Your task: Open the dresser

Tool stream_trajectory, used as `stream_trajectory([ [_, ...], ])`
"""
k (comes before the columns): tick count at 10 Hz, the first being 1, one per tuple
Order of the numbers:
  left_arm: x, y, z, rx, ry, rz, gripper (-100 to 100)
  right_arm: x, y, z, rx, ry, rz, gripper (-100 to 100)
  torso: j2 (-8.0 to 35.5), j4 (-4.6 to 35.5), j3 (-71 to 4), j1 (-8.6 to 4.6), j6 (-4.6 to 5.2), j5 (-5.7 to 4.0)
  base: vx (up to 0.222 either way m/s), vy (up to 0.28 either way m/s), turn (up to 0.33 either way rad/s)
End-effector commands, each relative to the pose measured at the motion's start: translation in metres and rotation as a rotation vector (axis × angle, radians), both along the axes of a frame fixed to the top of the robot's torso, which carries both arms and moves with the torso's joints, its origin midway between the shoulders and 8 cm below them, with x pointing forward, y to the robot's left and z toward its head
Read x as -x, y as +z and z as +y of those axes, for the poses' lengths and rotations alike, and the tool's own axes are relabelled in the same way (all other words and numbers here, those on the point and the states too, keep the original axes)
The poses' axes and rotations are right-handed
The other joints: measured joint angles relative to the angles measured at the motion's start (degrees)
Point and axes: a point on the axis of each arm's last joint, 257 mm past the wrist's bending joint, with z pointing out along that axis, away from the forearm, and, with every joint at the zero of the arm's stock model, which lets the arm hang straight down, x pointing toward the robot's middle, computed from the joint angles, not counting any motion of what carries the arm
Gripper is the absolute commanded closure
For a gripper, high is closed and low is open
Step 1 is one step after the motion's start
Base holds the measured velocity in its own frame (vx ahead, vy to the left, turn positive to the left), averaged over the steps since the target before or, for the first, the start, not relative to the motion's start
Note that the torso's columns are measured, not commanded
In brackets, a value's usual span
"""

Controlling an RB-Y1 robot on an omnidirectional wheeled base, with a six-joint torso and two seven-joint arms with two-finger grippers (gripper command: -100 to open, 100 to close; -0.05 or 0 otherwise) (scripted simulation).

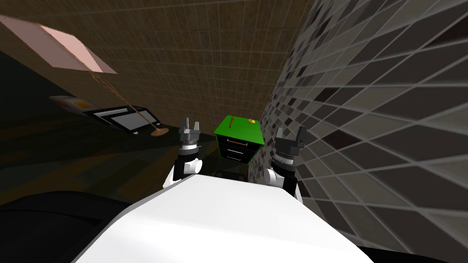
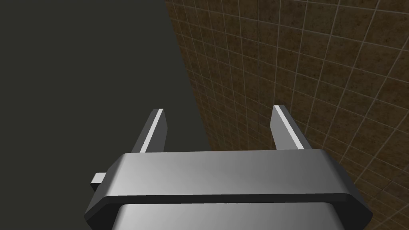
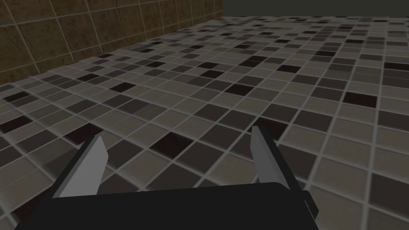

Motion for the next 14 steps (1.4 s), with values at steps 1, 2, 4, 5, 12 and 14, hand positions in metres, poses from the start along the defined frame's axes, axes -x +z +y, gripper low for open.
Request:
stream_trajectory([
  [1, 0.000, 0.000, 0.000, 0.000, 0.000, 0.000, 0, 0.000, 0.000, 0.000, 0.000, 0.000, 0.000, 0, 2.32, 2.35, -4.67, 0.00, 0.00, 0.00, 0.000, 0.000, 0.000],
  [2, 0.000, 0.000, 0.000, 0.000, 0.000, 0.000, 0, 0.000, 0.000, 0.000, 0.000, 0.000, 0.000, 0, 5.97, 6.00, -12.00, 0.00, 0.00, 0.00, 0.000, 0.000, 0.000],
  [4, 0.000, 0.000, 0.000, 0.000, 0.000, 0.000, 0, 0.000, 0.000, 0.000, 0.000, 0.000, 0.000, 0, 14.22, 14.24, -28.50, 0.00, 0.00, 0.00, 0.000, 0.000, 0.000],
  [5, 0.000, 0.000, 0.000, 0.000, 0.000, 0.000, 0, 0.000, 0.000, 0.000, 0.000, 0.000, 0.000, 0, 18.45, 18.46, -36.92, 0.00, 0.00, 0.00, 0.000, 0.000, 0.000],
  [12, 0.000, 0.000, 0.000, 0.000, 0.000, 0.000, 0, -0.004, -0.010, 0.002, 0.115, -0.055, 0.001, -100, 42.02, 42.03, -84.29, 0.09, 0.00, 0.04, 0.011, 0.019, 0.002],
  [14, 0.000, 0.000, 0.000, 0.000, 0.000, 0.000, 0, -0.006, -0.015, 0.001, 0.160, -0.087, 0.000, -100, 42.23, 42.25, -84.58, 0.06, 0.00, 0.01, 0.032, 0.063, 0.005],
])
